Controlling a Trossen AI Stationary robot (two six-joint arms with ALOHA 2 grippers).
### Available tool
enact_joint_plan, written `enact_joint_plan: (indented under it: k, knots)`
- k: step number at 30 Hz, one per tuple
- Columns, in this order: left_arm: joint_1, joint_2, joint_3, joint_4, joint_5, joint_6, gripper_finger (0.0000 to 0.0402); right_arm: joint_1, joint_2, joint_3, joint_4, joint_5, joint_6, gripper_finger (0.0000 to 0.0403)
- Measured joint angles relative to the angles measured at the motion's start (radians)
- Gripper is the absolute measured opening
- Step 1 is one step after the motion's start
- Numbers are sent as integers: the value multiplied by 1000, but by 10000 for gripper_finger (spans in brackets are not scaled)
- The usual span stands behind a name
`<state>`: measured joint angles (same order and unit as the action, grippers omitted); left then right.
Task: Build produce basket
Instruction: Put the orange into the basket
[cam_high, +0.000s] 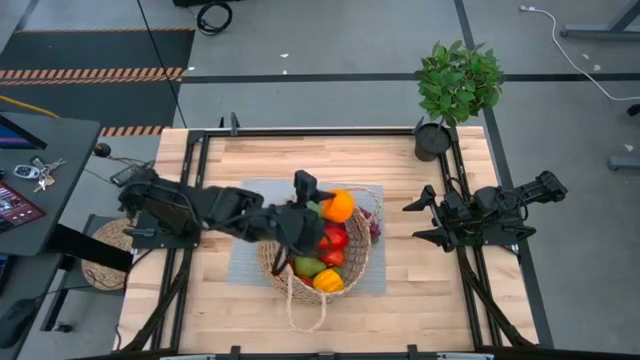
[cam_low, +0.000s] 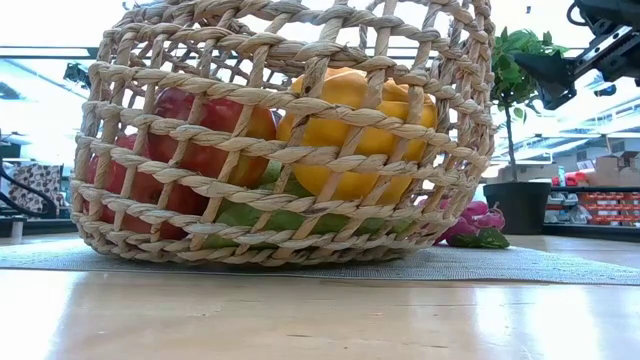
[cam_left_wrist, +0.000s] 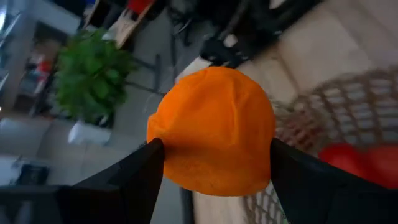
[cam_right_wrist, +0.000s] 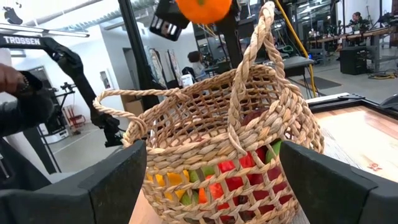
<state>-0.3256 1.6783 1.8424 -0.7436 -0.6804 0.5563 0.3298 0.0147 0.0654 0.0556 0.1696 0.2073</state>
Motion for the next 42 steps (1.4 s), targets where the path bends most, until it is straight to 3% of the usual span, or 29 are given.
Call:
enact_joint_plan:
  k: [4,10,12,16,18,22,35,42]
  knots:
    - [2,70,105,-62,-86,-87,270,0,0,0,2,0,0,370]
    - [17,141,178,-145,-80,-310,270,0,0,0,3,0,0,370]
    - [17,154,188,-193,-39,-372,270,0,0,0,2,0,0,370]
    - [-1,156,189,-312,172,-384,270,0,0,0,2,0,0,370]
    - [-14,156,186,-347,219,-364,270,0,0,0,3,0,0,370]
    - [-20,156,146,-350,200,-271,270,0,0,0,3,0,0,370]
    - [-7,156,-45,-300,174,225,270,0,0,0,3,0,0,370]
    - [23,156,-112,-188,81,351,270,0,0,0,3,0,0,370]
